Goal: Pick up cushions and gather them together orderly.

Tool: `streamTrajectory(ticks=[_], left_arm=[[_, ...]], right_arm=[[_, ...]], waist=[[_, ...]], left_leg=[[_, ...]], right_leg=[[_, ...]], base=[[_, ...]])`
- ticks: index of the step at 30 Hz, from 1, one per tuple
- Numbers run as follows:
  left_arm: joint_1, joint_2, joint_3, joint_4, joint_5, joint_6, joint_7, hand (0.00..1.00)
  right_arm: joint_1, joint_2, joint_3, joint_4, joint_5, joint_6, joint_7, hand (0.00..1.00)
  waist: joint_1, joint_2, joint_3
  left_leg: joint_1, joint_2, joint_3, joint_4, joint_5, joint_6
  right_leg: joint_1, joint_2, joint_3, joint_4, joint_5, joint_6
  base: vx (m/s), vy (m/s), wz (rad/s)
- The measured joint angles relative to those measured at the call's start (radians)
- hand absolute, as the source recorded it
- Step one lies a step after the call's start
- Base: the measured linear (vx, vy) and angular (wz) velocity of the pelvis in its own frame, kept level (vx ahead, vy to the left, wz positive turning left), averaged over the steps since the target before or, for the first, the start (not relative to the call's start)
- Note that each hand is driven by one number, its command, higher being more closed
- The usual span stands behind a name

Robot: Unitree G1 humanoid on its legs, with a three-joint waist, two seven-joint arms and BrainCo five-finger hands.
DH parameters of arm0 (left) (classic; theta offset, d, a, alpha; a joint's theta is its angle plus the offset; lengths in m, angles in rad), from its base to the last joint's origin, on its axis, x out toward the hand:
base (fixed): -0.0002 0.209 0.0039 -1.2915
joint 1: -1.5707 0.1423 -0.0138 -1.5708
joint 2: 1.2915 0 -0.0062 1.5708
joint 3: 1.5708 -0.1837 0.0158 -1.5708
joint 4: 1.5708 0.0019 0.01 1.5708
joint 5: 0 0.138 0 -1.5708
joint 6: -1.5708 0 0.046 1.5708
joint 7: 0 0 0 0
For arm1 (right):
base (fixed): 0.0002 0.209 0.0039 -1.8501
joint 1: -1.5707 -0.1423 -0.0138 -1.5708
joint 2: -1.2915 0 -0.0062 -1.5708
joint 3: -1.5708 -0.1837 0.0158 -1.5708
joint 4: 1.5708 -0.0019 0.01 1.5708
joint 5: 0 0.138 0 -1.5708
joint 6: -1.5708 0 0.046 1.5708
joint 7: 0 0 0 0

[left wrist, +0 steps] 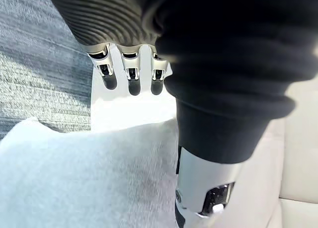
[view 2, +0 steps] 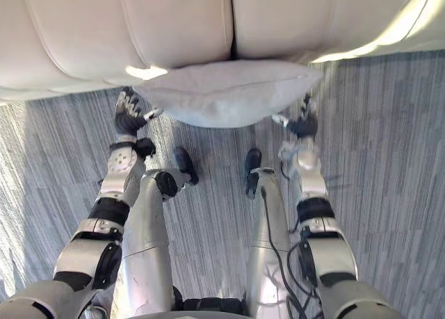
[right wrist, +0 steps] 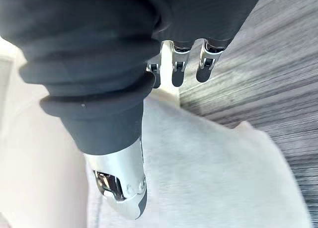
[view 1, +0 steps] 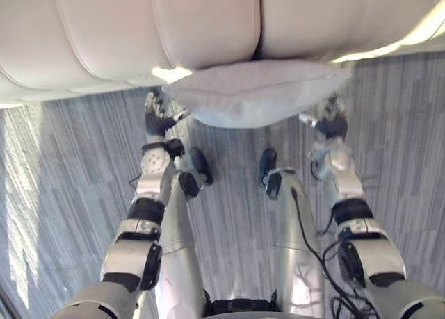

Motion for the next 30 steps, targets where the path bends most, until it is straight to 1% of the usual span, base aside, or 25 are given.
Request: streamTrajectory(ticks=[3,8,12,16,19,21,23,25,26,27,28,29,30], left_arm=[[-0.057,-0.023,-0.030,-0.008,0.000,-0.003,0.018,1.00],[-0.081,-0.033,-0.045,-0.008,0.001,-0.003,0.077,1.00],[-0.076,-0.033,-0.046,-0.030,0.001,-0.003,0.115,1.00],[-0.053,-0.034,-0.052,-0.101,0.001,-0.003,0.121,1.00],[0.013,-0.034,-0.081,-0.199,0.001,-0.004,0.124,1.00],[0.074,-0.036,-0.090,-0.284,0.004,-0.009,0.124,1.00],[0.126,-0.037,-0.105,-0.338,0.009,-0.023,0.125,1.00],[0.219,-0.051,-0.129,-0.439,0.014,-0.030,0.128,1.00],[0.254,-0.060,-0.138,-0.465,0.015,-0.034,0.130,1.00],[0.327,-0.076,-0.159,-0.512,0.016,-0.042,0.133,1.00],[0.383,-0.088,-0.167,-0.552,0.026,-0.054,0.133,1.00],[0.408,-0.095,-0.169,-0.570,0.031,-0.056,0.133,1.00],[0.459,-0.097,-0.180,-0.596,0.034,-0.063,0.133,1.00]], right_arm=[[-0.059,0.004,0.000,-0.001,0.016,-0.001,-0.032,1.00],[-0.096,0.019,0.000,-0.024,0.040,0.000,-0.077,1.00],[-0.086,0.021,0.000,-0.090,0.037,-0.001,-0.078,1.00],[-0.047,0.033,0.005,-0.175,0.033,-0.005,-0.073,1.00],[0.047,0.068,0.031,-0.258,0.033,-0.036,-0.071,1.00],[0.133,0.098,0.043,-0.340,0.032,-0.046,-0.068,1.00],[0.218,0.123,0.060,-0.400,0.031,-0.069,-0.063,1.00],[0.341,0.158,0.071,-0.507,0.016,-0.076,-0.056,1.00],[0.380,0.167,0.078,-0.529,0.005,-0.077,-0.055,1.00],[0.465,0.182,0.096,-0.584,-0.009,-0.079,-0.053,1.00],[0.532,0.188,0.117,-0.638,-0.010,-0.082,-0.053,1.00],[0.563,0.192,0.125,-0.668,-0.010,-0.081,-0.052,1.00],[0.628,0.197,0.144,-0.723,-0.029,-0.084,-0.051,1.00]], waist=[[0.010,0.000,0.000],[0.010,0.000,0.000],[0.005,0.000,0.000],[-0.001,0.001,-0.001],[-0.006,0.001,-0.003],[-0.012,0.001,-0.005],[-0.011,-0.002,-0.030],[-0.012,0.000,-0.038],[-0.012,0.000,-0.060],[-0.010,0.000,-0.111],[-0.009,0.001,-0.115],[-0.010,0.001,-0.117],[-0.012,-0.001,-0.141]], left_leg=[[-0.056,0.005,0.002,0.021,0.004,0.008],[-0.071,0.011,0.002,0.030,0.008,0.013],[-0.072,0.016,0.001,0.031,0.010,0.012],[-0.050,0.016,0.001,0.029,0.012,0.013],[0.035,0.012,0.001,-0.004,0.016,0.005],[0.126,0.000,0.002,-0.059,0.024,-0.009],[0.200,-0.003,0.013,-0.120,0.026,-0.024],[0.338,0.000,0.049,-0.199,0.036,-0.039],[0.363,-0.001,0.055,-0.216,0.040,-0.042],[0.403,-0.004,0.060,-0.242,0.045,-0.042],[0.478,-0.008,0.063,-0.268,0.046,-0.043],[0.515,-0.011,0.064,-0.282,0.045,-0.043],[0.575,-0.020,0.067,-0.315,0.045,-0.043]], right_leg=[[-0.059,-0.003,0.003,0.023,0.006,-0.008],[-0.076,-0.001,0.003,0.034,0.007,-0.009],[-0.078,0.002,-0.001,0.036,0.007,-0.010],[-0.059,0.001,-0.001,0.038,0.007,-0.010],[0.029,0.002,-0.010,0.006,0.006,-0.010],[0.126,0.000,-0.022,-0.048,0.010,-0.016],[0.202,0.000,-0.035,-0.109,0.018,-0.028],[0.336,-0.007,-0.051,-0.181,0.023,-0.028],[0.361,-0.007,-0.054,-0.200,0.023,-0.028],[0.404,-0.005,-0.059,-0.233,0.023,-0.026],[0.486,-0.004,-0.069,-0.268,0.022,-0.025],[0.527,-0.005,-0.075,-0.286,0.022,-0.025],[0.590,-0.006,-0.084,-0.324,0.023,-0.024]], base=[[-0.09,-0.014,0.00],[-0.02,0.001,-0.02],[-0.01,0.001,-0.01],[-0.01,0.001,0.00],[-0.04,-0.015,0.04],[-0.06,-0.049,0.10],[-0.04,-0.076,0.12],[0.05,-0.102,0.19],[0.10,-0.087,0.09],[0.16,-0.054,0.02],[0.18,-0.037,0.01],[0.22,-0.008,0.07],[0.18,0.004,0.06]])
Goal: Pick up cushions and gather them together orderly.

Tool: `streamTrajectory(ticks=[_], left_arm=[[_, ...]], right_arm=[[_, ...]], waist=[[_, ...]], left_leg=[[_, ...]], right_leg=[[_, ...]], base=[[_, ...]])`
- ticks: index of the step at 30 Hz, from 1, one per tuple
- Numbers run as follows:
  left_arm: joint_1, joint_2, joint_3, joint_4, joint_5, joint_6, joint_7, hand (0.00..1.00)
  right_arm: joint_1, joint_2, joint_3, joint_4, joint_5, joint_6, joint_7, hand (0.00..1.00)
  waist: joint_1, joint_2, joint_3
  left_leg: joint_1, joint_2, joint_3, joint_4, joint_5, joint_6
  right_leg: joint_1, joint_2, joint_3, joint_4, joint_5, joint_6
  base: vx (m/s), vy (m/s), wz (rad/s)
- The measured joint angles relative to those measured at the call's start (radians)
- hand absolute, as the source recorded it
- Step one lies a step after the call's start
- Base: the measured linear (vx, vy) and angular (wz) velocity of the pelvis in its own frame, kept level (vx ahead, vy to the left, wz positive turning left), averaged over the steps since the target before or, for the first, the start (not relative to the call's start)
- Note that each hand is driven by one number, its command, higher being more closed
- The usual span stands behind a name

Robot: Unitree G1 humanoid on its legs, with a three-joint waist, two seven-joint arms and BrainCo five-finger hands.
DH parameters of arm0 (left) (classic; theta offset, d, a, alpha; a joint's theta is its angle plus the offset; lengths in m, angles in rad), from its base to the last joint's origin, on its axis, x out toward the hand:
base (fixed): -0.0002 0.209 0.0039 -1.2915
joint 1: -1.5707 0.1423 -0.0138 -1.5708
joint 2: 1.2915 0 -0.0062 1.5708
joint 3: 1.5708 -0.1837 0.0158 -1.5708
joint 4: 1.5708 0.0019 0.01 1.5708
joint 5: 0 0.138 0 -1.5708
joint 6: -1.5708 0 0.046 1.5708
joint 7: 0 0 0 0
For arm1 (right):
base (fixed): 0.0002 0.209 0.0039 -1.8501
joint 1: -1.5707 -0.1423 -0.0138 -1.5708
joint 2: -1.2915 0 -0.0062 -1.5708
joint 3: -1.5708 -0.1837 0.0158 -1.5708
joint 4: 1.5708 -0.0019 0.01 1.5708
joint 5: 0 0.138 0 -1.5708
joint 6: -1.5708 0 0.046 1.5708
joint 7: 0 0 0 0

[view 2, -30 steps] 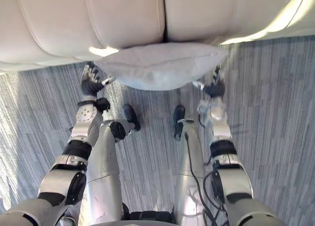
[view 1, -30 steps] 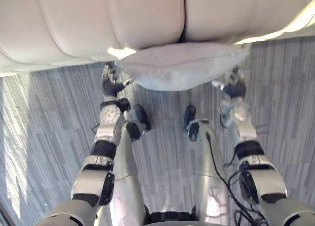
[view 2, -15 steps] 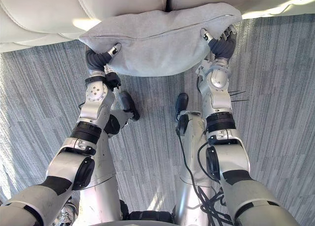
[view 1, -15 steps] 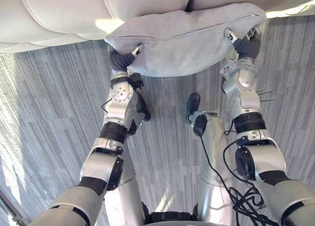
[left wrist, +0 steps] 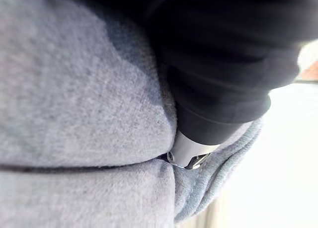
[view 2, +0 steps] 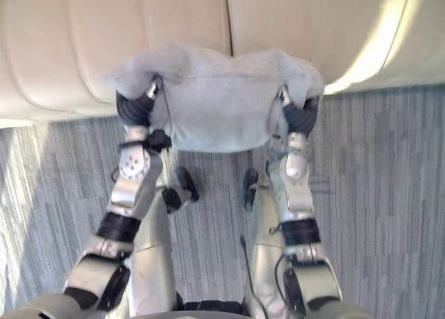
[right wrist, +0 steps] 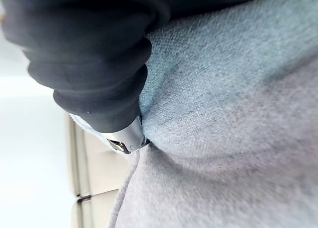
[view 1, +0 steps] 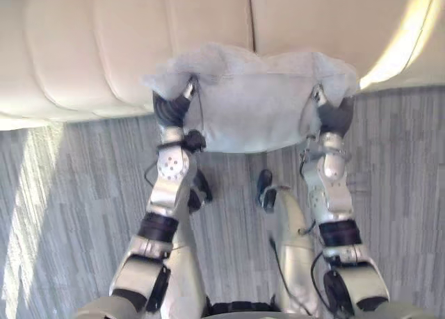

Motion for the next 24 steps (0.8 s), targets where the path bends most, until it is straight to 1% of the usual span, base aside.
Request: streamTrajectory(ticks=[1,4,6,8,10,11,12,13,14,15,16,17,18,19,20,21,22,23,24], left_arm=[[0.050,0.001,-0.009,-0.015,0.000,-0.008,-0.002,1.00],[0.160,0.003,-0.015,-0.037,0.001,-0.022,-0.015,1.00],[0.264,0.005,-0.021,-0.036,0.001,-0.027,-0.024,1.00],[0.320,0.006,-0.022,-0.036,0.013,-0.027,-0.040,1.00],[0.366,0.007,-0.027,-0.035,0.019,-0.026,-0.044,1.00],[0.382,0.009,-0.029,-0.035,0.019,-0.026,-0.048,1.00],[0.419,0.018,-0.036,-0.035,0.019,-0.026,-0.057,1.00],[0.429,0.023,-0.040,-0.035,0.019,-0.026,-0.058,1.00],[0.444,0.031,-0.047,-0.035,0.019,-0.025,-0.059,1.00],[0.455,0.033,-0.057,-0.035,0.019,-0.017,-0.060,1.00],[0.462,0.034,-0.066,-0.030,0.019,-0.008,-0.061,1.00],[0.469,0.035,-0.068,-0.026,0.019,-0.002,-0.064,1.00],[0.488,0.042,-0.069,-0.025,0.019,0.006,-0.077,1.00],[0.494,0.056,-0.074,-0.025,0.021,0.010,-0.082,1.00],[0.495,0.061,-0.076,-0.025,0.021,0.012,-0.083,1.00],[0.494,0.066,-0.075,-0.025,0.027,0.012,-0.083,1.00],[0.491,0.066,-0.073,-0.025,0.032,0.010,-0.083,1.00],[0.491,0.066,-0.073,-0.025,0.032,0.011,-0.083,1.00],[0.494,0.067,-0.074,-0.021,0.032,0.012,-0.085,1.00]], right_arm=[[0.061,0.002,0.017,-0.049,-0.020,-0.001,0.005,1.00],[0.137,0.003,0.051,-0.103,-0.058,-0.009,0.026,1.00],[0.181,-0.002,0.074,-0.099,-0.070,-0.015,0.060,1.00],[0.188,-0.010,0.088,-0.095,-0.090,-0.015,0.079,1.00],[0.188,-0.019,0.103,-0.086,-0.092,-0.015,0.098,1.00],[0.188,-0.024,0.110,-0.083,-0.095,-0.015,0.102,1.00],[0.188,-0.031,0.128,-0.080,-0.098,-0.015,0.110,1.00],[0.188,-0.031,0.132,-0.080,-0.098,-0.015,0.111,1.00],[0.186,-0.032,0.136,-0.073,-0.098,-0.015,0.116,1.00],[0.180,-0.034,0.135,-0.039,-0.096,-0.018,0.124,1.00],[0.181,-0.043,0.135,-0.009,-0.095,-0.018,0.128,1.00],[0.182,-0.049,0.134,0.010,-0.094,-0.018,0.129,1.00],[0.187,-0.057,0.135,0.037,-0.094,-0.016,0.133,1.00],[0.192,-0.062,0.136,0.058,-0.094,-0.015,0.136,1.00],[0.193,-0.063,0.136,0.069,-0.093,-0.013,0.136,1.00],[0.197,-0.068,0.138,0.070,-0.090,-0.010,0.142,1.00],[0.197,-0.074,0.139,0.070,-0.089,-0.010,0.153,1.00],[0.197,-0.078,0.139,0.071,-0.089,-0.010,0.154,1.00],[0.202,-0.083,0.138,0.075,-0.088,-0.005,0.155,1.00]], waist=[[0.000,0.000,-0.032],[-0.002,0.000,-0.062],[-0.005,0.001,-0.123],[-0.008,0.002,-0.142],[-0.011,0.001,-0.144],[-0.011,0.000,-0.145],[-0.011,-0.004,-0.149],[-0.011,-0.004,-0.150],[-0.009,-0.004,-0.150],[-0.007,-0.004,-0.150],[-0.011,-0.005,-0.150],[-0.017,-0.006,-0.150],[-0.030,-0.006,-0.150],[-0.033,-0.006,-0.150],[-0.036,-0.003,-0.154],[-0.039,-0.001,-0.167],[-0.036,0.000,-0.172],[-0.036,0.001,-0.171],[-0.035,0.001,-0.171]], left_leg=[[0.053,-0.009,0.008,-0.038,0.000,-0.001],[0.188,-0.035,0.029,-0.125,0.006,-0.010],[0.266,-0.064,0.036,-0.215,0.019,-0.025],[0.318,-0.074,0.046,-0.262,0.031,-0.021],[0.367,-0.088,0.051,-0.292,0.031,-0.020],[0.383,-0.089,0.051,-0.299,0.031,-0.020],[0.417,-0.105,0.056,-0.319,0.027,-0.016],[0.427,-0.108,0.058,-0.323,0.022,-0.013],[0.446,-0.118,0.061,-0.324,0.003,-0.013],[0.467,-0.118,0.064,-0.323,-0.021,-0.014],[0.493,-0.120,0.065,-0.322,-0.041,-0.012],[0.515,-0.124,0.066,-0.322,-0.053,-0.010],[0.561,-0.138,0.062,-0.324,-0.071,-0.006],[0.603,-0.151,0.058,-0.340,-0.081,0.003],[0.621,-0.155,0.054,-0.358,-0.081,0.005],[0.628,-0.156,0.045,-0.377,-0.081,0.005],[0.632,-0.158,0.034,-0.400,-0.081,0.005],[0.636,-0.159,0.030,-0.409,-0.081,0.005],[0.655,-0.161,0.028,-0.434,-0.079,0.000]], right_leg=[[0.053,0.000,-0.003,-0.042,0.003,0.006],[0.182,-0.002,-0.001,-0.132,0.012,0.024],[0.262,0.001,0.000,-0.233,0.036,0.042],[0.324,0.008,0.000,-0.311,0.065,0.048],[0.381,0.012,0.005,-0.362,0.083,0.055],[0.396,0.012,0.007,-0.373,0.087,0.055],[0.418,0.010,0.017,-0.385,0.089,0.060],[0.421,0.007,0.023,-0.381,0.089,0.060],[0.419,0.003,0.033,-0.358,0.089,0.060],[0.408,-0.003,0.034,-0.298,0.089,0.061],[0.396,-0.016,0.034,-0.223,0.090,0.061],[0.388,-0.028,0.033,-0.167,0.094,0.069],[0.372,-0.053,0.034,-0.059,0.118,0.091],[0.337,-0.077,0.035,0.042,0.172,0.071],[0.329,-0.082,0.029,0.056,0.142,0.053],[0.315,-0.083,0.007,0.011,0.086,0.049],[0.289,-0.078,-0.026,-0.088,0.074,0.042],[0.282,-0.072,-0.037,-0.134,0.075,0.041],[0.273,-0.050,-0.049,-0.269,0.098,0.048]], base=[[0.22,0.015,0.06],[0.19,0.027,-0.01],[0.17,0.032,-0.06],[0.16,0.041,-0.07],[0.15,0.055,-0.10],[0.17,0.051,-0.21],[0.13,0.042,-0.22],[0.14,0.068,-0.28],[0.09,0.115,-0.26],[0.08,0.117,-0.22],[0.06,0.076,-0.08],[0.07,0.045,0.09],[0.12,0.054,0.16],[0.16,0.065,0.19],[0.20,0.044,0.20],[0.18,0.012,0.24],[0.22,-0.031,0.24],[0.27,-0.071,0.25],[0.30,-0.096,0.28]])
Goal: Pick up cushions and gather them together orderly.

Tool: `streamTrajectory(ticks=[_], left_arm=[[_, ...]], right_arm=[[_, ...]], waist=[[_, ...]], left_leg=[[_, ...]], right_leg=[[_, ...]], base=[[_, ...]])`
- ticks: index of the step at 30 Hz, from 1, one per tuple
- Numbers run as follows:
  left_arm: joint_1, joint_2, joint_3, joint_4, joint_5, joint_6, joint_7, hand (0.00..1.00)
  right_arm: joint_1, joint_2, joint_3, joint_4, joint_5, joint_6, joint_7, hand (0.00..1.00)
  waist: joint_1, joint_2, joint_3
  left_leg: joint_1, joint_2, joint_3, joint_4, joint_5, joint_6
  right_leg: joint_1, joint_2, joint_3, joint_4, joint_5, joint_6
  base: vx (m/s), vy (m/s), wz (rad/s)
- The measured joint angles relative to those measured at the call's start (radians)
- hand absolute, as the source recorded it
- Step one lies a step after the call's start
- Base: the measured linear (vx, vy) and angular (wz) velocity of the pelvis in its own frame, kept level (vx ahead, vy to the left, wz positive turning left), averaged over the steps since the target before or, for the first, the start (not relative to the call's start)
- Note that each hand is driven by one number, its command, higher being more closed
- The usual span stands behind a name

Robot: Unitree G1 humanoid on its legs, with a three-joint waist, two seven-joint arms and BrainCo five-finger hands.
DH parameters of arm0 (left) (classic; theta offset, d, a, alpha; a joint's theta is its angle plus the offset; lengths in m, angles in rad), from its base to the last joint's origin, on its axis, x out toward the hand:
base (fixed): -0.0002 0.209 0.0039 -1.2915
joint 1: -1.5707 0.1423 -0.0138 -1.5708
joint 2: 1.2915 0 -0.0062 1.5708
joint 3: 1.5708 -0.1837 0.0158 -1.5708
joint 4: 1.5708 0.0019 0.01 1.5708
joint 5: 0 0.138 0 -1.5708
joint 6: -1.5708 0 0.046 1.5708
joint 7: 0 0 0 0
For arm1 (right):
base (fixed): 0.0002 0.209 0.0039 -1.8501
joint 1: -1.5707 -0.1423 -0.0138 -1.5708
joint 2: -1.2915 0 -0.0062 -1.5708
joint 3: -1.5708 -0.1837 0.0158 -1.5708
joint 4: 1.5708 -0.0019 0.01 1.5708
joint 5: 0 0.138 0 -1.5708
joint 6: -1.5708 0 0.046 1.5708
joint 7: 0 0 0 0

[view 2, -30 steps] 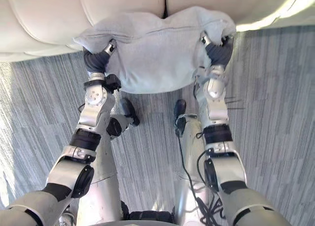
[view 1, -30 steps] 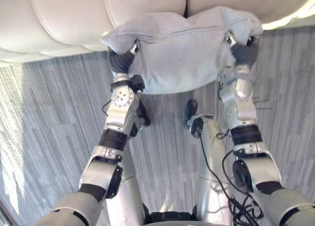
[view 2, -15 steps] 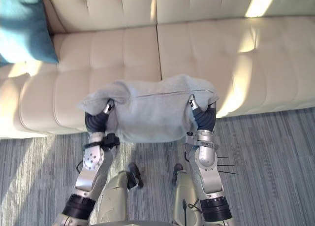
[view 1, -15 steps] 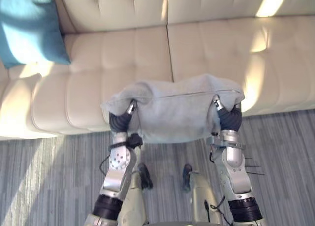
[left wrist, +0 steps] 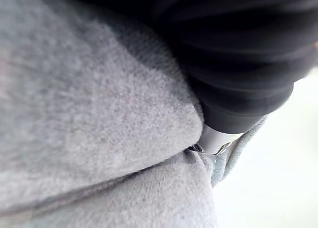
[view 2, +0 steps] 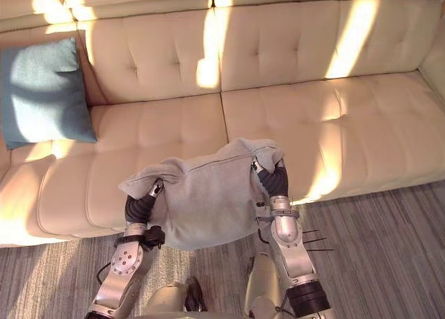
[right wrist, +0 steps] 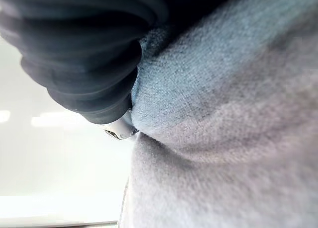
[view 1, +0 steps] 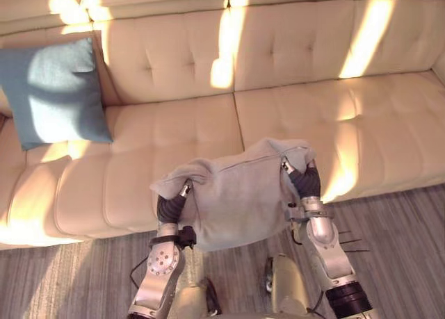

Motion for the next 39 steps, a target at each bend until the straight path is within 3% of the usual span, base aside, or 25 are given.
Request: streamTrajectory(ticks=[1,2,3,4,6,9,11,12,14,15,16,18,21,25,29,39], left_arm=[[0.002,0.000,0.000,0.000,0.000,0.003,-0.007,1.00],[0.006,0.000,-0.001,0.001,0.001,0.004,-0.017,1.00],[0.005,-0.016,-0.009,0.028,0.007,0.005,-0.028,1.00],[0.014,-0.028,-0.013,0.035,0.008,0.007,-0.036,1.00],[0.012,-0.029,-0.026,0.045,0.009,0.008,-0.059,1.00],[-0.015,-0.048,-0.034,0.094,0.010,0.009,-0.096,1.00],[-0.026,-0.051,-0.038,0.102,0.009,0.010,-0.107,1.00],[-0.037,-0.050,-0.039,0.102,0.009,0.011,-0.118,1.00],[-0.057,-0.049,-0.039,0.102,0.010,0.014,-0.127,1.00],[-0.063,-0.051,-0.040,0.102,0.010,0.015,-0.126,1.00],[-0.066,-0.055,-0.043,0.103,0.011,0.015,-0.126,1.00],[-0.087,-0.017,-0.049,0.110,0.021,0.018,-0.123,1.00],[-0.101,-0.003,-0.049,0.103,0.028,0.018,-0.110,1.00],[-0.175,-0.002,-0.049,0.088,0.048,0.020,-0.053,1.00],[-0.386,0.005,-0.041,0.112,0.068,0.020,0.027,1.00],[-1.058,0.109,0.062,0.383,0.105,0.021,0.207,1.00]], right_arm=[[0.011,-0.001,-0.003,-0.001,0.000,0.002,0.000,1.00],[0.034,-0.004,-0.008,-0.006,0.001,0.002,0.001,1.00],[0.061,-0.023,-0.009,-0.006,0.001,0.005,0.007,1.00],[0.070,-0.041,-0.009,-0.006,0.002,0.014,0.018,1.00],[0.094,-0.062,-0.030,-0.007,0.002,0.022,0.026,1.00],[0.124,-0.073,-0.064,-0.038,0.003,0.022,0.027,1.00],[0.124,-0.073,-0.072,-0.070,0.007,0.018,0.027,1.00],[0.123,-0.071,-0.082,-0.091,0.012,0.012,0.027,1.00],[0.100,-0.071,-0.096,-0.094,0.012,0.008,0.027,1.00],[0.089,-0.072,-0.097,-0.088,0.012,0.009,0.027,1.00],[0.084,-0.067,-0.097,-0.080,0.012,0.009,0.027,1.00],[0.080,-0.018,-0.104,-0.069,0.004,0.012,0.021,1.00],[0.022,0.004,-0.103,-0.045,-0.010,0.013,0.017,1.00],[-0.127,0.002,-0.095,0.015,-0.049,0.016,-0.036,1.00],[-0.336,-0.037,-0.096,0.061,-0.081,0.015,-0.126,1.00],[-0.905,-0.105,-0.148,0.288,-0.157,0.023,-0.251,1.00]], waist=[[-0.005,-0.001,-0.001],[-0.006,-0.006,-0.004],[-0.023,0.027,-0.010],[-0.020,0.054,-0.023],[-0.031,0.060,-0.027],[-0.026,0.057,-0.026],[-0.024,0.057,-0.029],[-0.022,0.056,-0.031],[-0.017,0.058,-0.032],[-0.015,0.065,-0.036],[-0.004,0.082,-0.053],[-0.005,0.042,-0.064],[-0.002,0.030,-0.067],[0.004,0.028,-0.066],[-0.001,0.027,-0.061],[-0.018,0.026,0.104]], left_leg=[[0.015,-0.001,-0.004,-0.008,0.004,-0.023],[0.037,-0.009,-0.020,0.001,-0.015,-0.057],[0.051,0.009,-0.063,0.026,-0.041,-0.082],[0.054,0.030,-0.076,0.025,-0.035,-0.097],[0.041,0.044,-0.106,0.114,0.026,-0.152],[-0.068,0.103,-0.089,0.401,0.149,-0.136],[-0.132,0.118,-0.057,0.454,0.117,-0.087],[-0.185,0.117,-0.039,0.429,0.102,-0.062],[-0.254,0.093,-0.045,0.268,0.100,-0.056],[-0.249,0.074,-0.060,0.103,0.152,-0.068],[-0.242,0.078,-0.069,-0.031,0.251,-0.033],[-0.230,0.032,-0.044,-0.079,0.272,-0.026],[-0.224,-0.012,-0.014,-0.119,0.282,-0.009],[-0.223,-0.032,0.016,-0.168,0.300,0.009],[-0.268,-0.026,0.018,-0.172,0.325,0.006],[-0.380,-0.009,0.004,-0.222,0.434,0.012]], right_leg=[[0.004,0.020,0.005,-0.096,0.036,0.000],[0.015,0.043,0.032,-0.184,0.109,-0.018],[0.030,0.072,0.066,-0.150,0.189,-0.033],[0.024,0.079,0.053,-0.124,0.179,-0.046],[0.050,0.073,0.025,-0.074,0.109,-0.066],[0.187,0.070,0.009,-0.182,0.098,-0.070],[0.239,0.058,0.000,-0.247,0.101,-0.065],[0.246,0.047,0.000,-0.272,0.108,-0.054],[0.247,0.035,0.002,-0.301,0.122,-0.031],[0.246,0.042,0.007,-0.314,0.132,-0.016],[0.246,0.069,0.029,-0.340,0.140,0.006],[0.238,0.032,0.048,-0.372,0.167,0.026],[0.223,-0.004,0.082,-0.390,0.189,0.033],[0.190,-0.012,0.127,-0.411,0.211,0.021],[0.136,0.004,0.148,-0.410,0.224,0.019],[-0.006,0.035,0.166,-0.377,0.257,0.031]], base=[[0.38,-0.133,0.40],[0.44,-0.189,0.63],[0.45,-0.160,0.43],[0.45,-0.152,0.32],[0.46,-0.156,0.20],[0.35,-0.113,0.15],[0.24,0.006,0.05],[0.25,0.093,0.08],[0.15,0.143,-0.04],[0.13,0.221,-0.40],[0.16,0.288,-0.37],[0.14,0.255,-0.12],[0.06,0.190,-0.07],[-0.01,0.070,-0.20],[-0.06,-0.002,-0.11],[-0.13,-0.032,0.01]])
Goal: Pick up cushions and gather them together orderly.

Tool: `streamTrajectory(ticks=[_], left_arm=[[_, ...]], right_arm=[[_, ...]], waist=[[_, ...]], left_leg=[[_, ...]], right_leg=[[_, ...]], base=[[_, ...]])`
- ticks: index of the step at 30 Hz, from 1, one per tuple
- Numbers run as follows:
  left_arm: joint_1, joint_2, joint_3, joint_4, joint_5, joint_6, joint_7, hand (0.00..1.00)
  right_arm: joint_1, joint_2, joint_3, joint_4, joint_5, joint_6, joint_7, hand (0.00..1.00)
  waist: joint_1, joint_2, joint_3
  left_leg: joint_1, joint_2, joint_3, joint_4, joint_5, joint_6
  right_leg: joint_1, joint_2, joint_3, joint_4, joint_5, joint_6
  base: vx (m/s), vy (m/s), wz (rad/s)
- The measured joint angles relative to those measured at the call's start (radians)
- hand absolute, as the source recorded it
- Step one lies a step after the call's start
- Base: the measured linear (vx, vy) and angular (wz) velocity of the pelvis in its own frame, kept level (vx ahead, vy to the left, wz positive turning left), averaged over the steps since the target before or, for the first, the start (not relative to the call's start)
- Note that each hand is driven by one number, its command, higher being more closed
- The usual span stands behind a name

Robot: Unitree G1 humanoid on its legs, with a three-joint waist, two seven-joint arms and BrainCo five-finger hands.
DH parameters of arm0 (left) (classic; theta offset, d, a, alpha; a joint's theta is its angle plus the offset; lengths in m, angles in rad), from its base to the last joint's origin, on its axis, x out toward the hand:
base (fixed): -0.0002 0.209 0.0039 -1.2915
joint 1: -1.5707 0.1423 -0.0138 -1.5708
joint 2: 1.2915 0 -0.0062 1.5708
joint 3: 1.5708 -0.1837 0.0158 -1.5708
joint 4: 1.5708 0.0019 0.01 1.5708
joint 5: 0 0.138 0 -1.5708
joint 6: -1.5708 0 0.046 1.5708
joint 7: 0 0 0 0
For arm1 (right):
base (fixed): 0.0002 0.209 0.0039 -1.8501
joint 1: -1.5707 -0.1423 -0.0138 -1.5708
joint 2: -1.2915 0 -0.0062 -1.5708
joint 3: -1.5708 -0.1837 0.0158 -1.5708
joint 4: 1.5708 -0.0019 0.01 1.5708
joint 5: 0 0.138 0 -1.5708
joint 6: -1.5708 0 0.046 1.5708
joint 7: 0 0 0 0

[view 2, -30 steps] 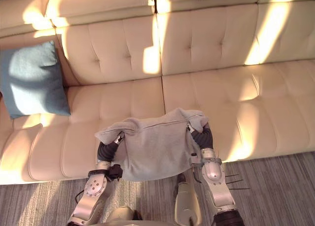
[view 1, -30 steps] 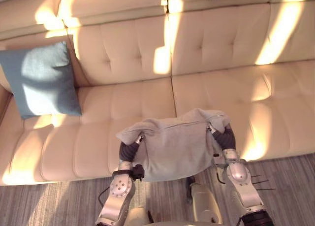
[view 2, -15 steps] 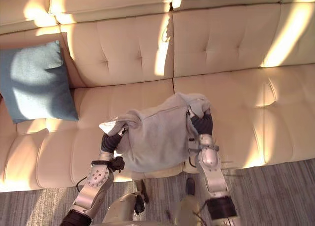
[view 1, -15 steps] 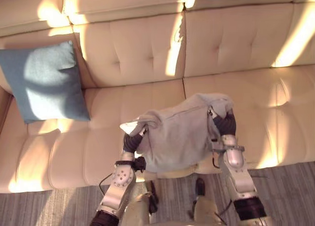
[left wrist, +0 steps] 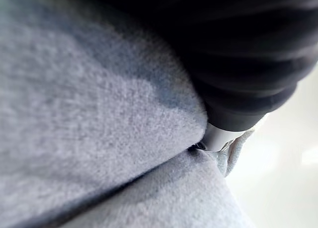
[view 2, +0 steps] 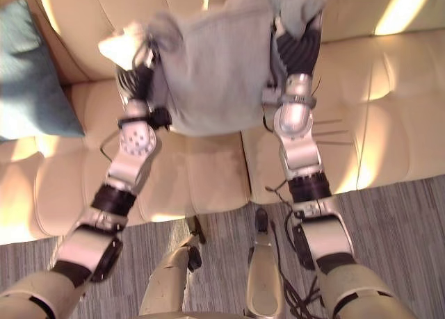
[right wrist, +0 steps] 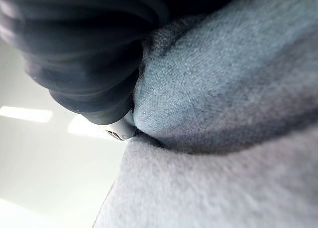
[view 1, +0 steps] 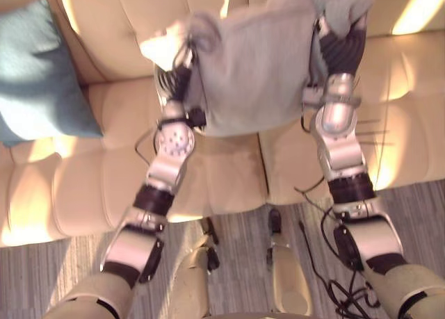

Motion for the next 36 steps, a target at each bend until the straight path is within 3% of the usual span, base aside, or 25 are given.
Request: streamTrajectory(ticks=[10,11,12,19,24,30,34,36], left_arm=[[-0.375,0.032,0.025,0.318,-0.011,0.001,0.004,1.00],[-0.402,0.034,0.030,0.341,-0.021,0.000,-0.009,1.00],[-0.413,0.032,0.034,0.344,-0.025,-0.001,-0.013,0.00],[-0.457,0.044,0.094,0.384,-0.085,-0.017,-0.027,0.00],[-0.479,0.132,0.108,0.423,-0.084,-0.012,-0.069,0.00],[-0.481,0.242,0.158,0.421,-0.150,-0.001,-0.098,0.00],[-0.433,0.287,0.188,0.347,-0.198,-0.001,-0.125,0.00],[-0.365,0.297,0.191,0.269,-0.208,-0.007,-0.148,0.00]], right_arm=[[-0.277,-0.027,-0.074,0.253,0.003,0.009,-0.041,1.00],[-0.311,-0.036,-0.076,0.282,0.005,0.019,-0.042,0.00],[-0.323,-0.042,-0.077,0.292,0.009,0.025,-0.043,0.00],[-0.399,-0.093,-0.078,0.333,0.040,0.027,-0.043,0.00],[-0.417,-0.143,-0.100,0.332,0.053,0.025,-0.036,0.00],[-0.421,-0.216,-0.127,0.304,0.176,0.024,-0.032,0.00],[-0.379,-0.272,-0.178,0.162,0.236,0.018,-0.006,0.00],[-0.283,-0.311,-0.202,0.056,0.277,-0.018,0.028,0.00]], waist=[[-0.002,0.003,0.078],[-0.005,0.004,0.104],[-0.006,0.004,0.114],[-0.005,0.008,0.129],[-0.004,0.009,0.130],[0.004,0.009,0.130],[0.019,0.009,0.130],[0.021,0.009,0.130]], left_leg=[[-0.105,-0.010,0.004,-0.090,0.085,0.001],[-0.115,-0.012,0.006,-0.095,0.092,0.003],[-0.124,-0.014,0.006,-0.105,0.097,0.001],[-0.139,-0.018,-0.006,-0.116,0.104,0.000],[-0.175,-0.020,-0.023,-0.109,0.106,0.002],[-0.176,-0.020,-0.027,-0.104,0.107,0.002],[-0.177,-0.018,-0.027,-0.091,0.106,0.002],[-0.170,-0.020,-0.039,-0.082,0.106,0.001]], right_leg=[[-0.173,0.006,0.003,0.052,0.007,-0.003],[-0.189,0.005,0.004,0.060,0.007,-0.003],[-0.203,0.005,0.005,0.060,0.007,-0.003],[-0.223,0.004,0.014,0.062,0.007,-0.004],[-0.260,0.000,-0.001,0.081,0.007,-0.003],[-0.262,-0.002,-0.005,0.095,0.006,-0.004],[-0.262,-0.004,-0.008,0.107,0.004,-0.006],[-0.255,-0.013,-0.020,0.145,-0.026,-0.005]], base=[[-0.05,-0.029,0.01],[0.00,0.000,0.00],[0.00,0.000,0.00],[0.00,0.000,0.00],[-0.01,-0.001,0.06],[0.00,0.000,0.00],[-0.01,-0.004,0.02],[-0.02,-0.021,0.25]])
